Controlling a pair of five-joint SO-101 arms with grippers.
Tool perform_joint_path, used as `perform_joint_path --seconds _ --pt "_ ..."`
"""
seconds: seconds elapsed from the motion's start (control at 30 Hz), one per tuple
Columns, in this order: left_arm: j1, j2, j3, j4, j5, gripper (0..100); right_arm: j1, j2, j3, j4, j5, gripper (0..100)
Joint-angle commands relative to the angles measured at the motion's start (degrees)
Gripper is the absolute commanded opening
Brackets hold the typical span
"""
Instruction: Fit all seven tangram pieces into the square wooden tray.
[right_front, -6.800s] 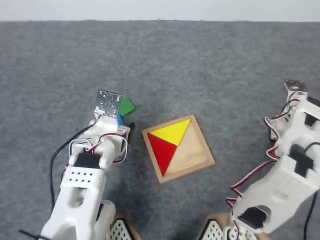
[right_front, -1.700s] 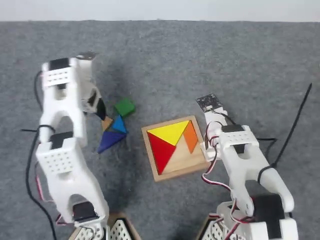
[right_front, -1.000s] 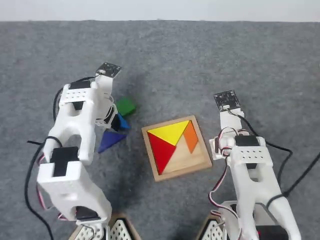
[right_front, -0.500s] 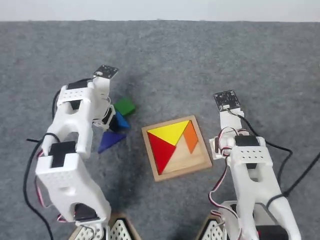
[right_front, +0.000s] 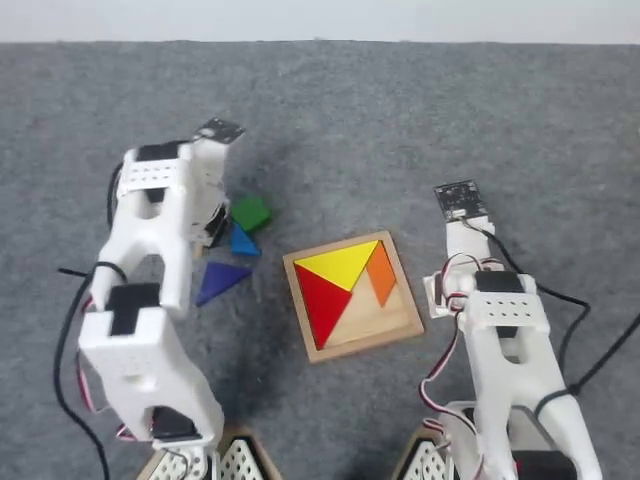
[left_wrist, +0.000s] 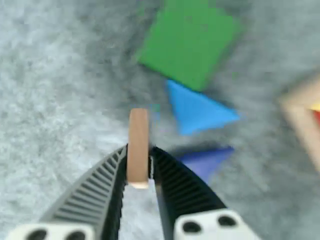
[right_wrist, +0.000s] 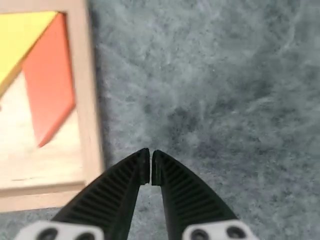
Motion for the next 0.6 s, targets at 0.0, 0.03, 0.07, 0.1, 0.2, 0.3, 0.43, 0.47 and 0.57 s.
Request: perform_joint_path --seconds 0.0,0.03,0.07,0.1,0.2,0.3,0.43,0.47,0.57 --pt "8.53 -10.37 -3.91 7.56 2.37 1 3.74 -0.75 -0.62 -2.42 -0.26 2.7" --pt "12.31 -12.66 -3.82 8.88 3.52 1 4.62 -0.75 -0.62 -2.77 -0.26 2.7" --pt "16.18 -14.59 -3.82 9.85 4.66 1 5.41 -0.75 -0.62 -2.77 -0.18 2.7" --pt "20.04 -16.35 -3.82 10.29 5.8 1 5.93 -0.75 -0.62 -2.86 -0.18 2.7" --pt "30.07 -17.14 -4.18 10.37 10.02 1 7.52 -0.66 -0.53 -4.0 -0.26 2.7" --pt "35.6 -13.1 -3.82 6.68 14.95 1 10.51 -0.31 -0.35 -5.05 -0.62 2.7" --pt "40.44 -6.33 -4.18 1.41 22.42 1 17.63 -0.66 -0.26 -4.7 -0.62 2.7" --pt "41.93 -5.19 -4.18 0.53 24.18 1 19.47 -0.66 -0.26 -4.7 -0.62 2.7" --pt "45.54 -2.9 -4.18 -0.62 28.04 1 23.43 -0.31 -0.35 -4.79 -0.62 2.7"
